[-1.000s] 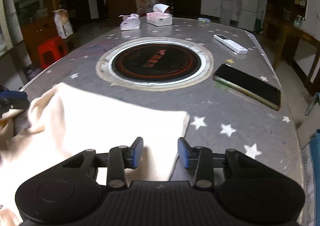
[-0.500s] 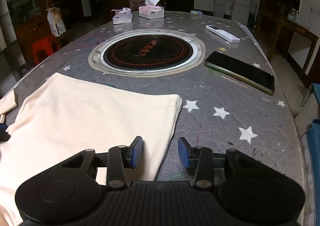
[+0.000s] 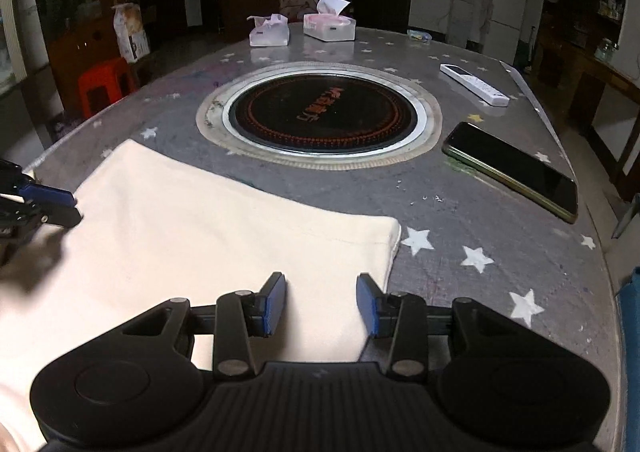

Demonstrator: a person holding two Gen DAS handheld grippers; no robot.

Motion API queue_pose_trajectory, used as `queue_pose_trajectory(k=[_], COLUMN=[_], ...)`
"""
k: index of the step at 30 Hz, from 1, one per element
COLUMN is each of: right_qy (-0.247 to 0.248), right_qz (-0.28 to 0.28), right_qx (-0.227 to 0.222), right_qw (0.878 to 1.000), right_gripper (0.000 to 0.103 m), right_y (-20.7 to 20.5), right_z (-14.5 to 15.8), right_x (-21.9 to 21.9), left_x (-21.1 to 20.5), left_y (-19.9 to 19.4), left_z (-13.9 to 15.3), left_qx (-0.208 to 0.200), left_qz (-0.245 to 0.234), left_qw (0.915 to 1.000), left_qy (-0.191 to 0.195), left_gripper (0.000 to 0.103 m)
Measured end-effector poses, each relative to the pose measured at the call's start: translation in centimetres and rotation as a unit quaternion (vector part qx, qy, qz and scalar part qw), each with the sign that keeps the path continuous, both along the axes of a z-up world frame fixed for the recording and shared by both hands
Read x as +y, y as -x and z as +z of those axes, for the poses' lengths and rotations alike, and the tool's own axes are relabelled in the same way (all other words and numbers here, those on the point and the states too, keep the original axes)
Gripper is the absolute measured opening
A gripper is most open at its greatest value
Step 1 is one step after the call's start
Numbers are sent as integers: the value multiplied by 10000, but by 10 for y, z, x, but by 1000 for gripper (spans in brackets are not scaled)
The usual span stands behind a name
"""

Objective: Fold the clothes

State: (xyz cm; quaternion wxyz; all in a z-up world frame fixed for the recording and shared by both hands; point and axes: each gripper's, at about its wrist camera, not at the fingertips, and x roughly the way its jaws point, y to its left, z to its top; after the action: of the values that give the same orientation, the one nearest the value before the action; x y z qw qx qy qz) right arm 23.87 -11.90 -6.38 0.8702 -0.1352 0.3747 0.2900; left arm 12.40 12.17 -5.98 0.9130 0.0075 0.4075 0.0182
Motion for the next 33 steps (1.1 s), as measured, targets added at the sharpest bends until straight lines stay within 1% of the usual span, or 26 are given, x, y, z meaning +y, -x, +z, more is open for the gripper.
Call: queue_pose_trajectory(k=[2,4,5,8,9,11,13,17,22,28,29,30,32,33], right_qy=[-2,-21,-29,-80,-91,-104,-74,63,200,453,485,485,457,416], right_qz=[-22,11,62,181,243,403,602,1006,1446,1675,1688,1688,1671,1666], right_qx=[20,25,27,49,62,87,74,58,72,76,60,29,-39,-67], right_qw=[10000,10000,10000,9998,9996,9991,9981,9949,9893,9848,9844,9845,9849,9851], right_gripper=[41,41,42,46,46,50,51,51,51,54,54,54,54,54], right_y=[-1,2,5,18,24,40,58,98,142,177,181,184,189,190], right_z=[2,6,9,17,20,25,28,27,22,13,12,14,20,23], right_x=[-1,-5,-6,-12,-13,-15,-16,-14,-9,-16,-19,-21,-26,-27], left_x=[0,-7,-12,-28,-35,-50,-64,-83,-97,-109,-111,-111,-112,-112], left_y=[4,13,20,43,53,72,90,119,138,158,162,164,169,172], left_z=[3,8,10,14,15,14,12,7,7,13,15,17,24,26], left_qx=[-19,-84,-109,-99,-108,-105,-92,-90,-108,-208,-243,-284,-392,-442], left_qz=[56,-25,-115,-390,-497,-728,-949,-1161,-1328,-1696,-1706,-1705,-1673,-1688], left_qw=[10000,9997,9996,9991,9987,9973,9954,9932,9911,9853,9850,9849,9851,9847], left_qy=[-26,-212,-232,-107,-98,-71,-43,-54,-74,-80,-94,-93,-11,45], left_gripper=[25,24,24,24,24,24,24,24,24,25,27,32,40,40])
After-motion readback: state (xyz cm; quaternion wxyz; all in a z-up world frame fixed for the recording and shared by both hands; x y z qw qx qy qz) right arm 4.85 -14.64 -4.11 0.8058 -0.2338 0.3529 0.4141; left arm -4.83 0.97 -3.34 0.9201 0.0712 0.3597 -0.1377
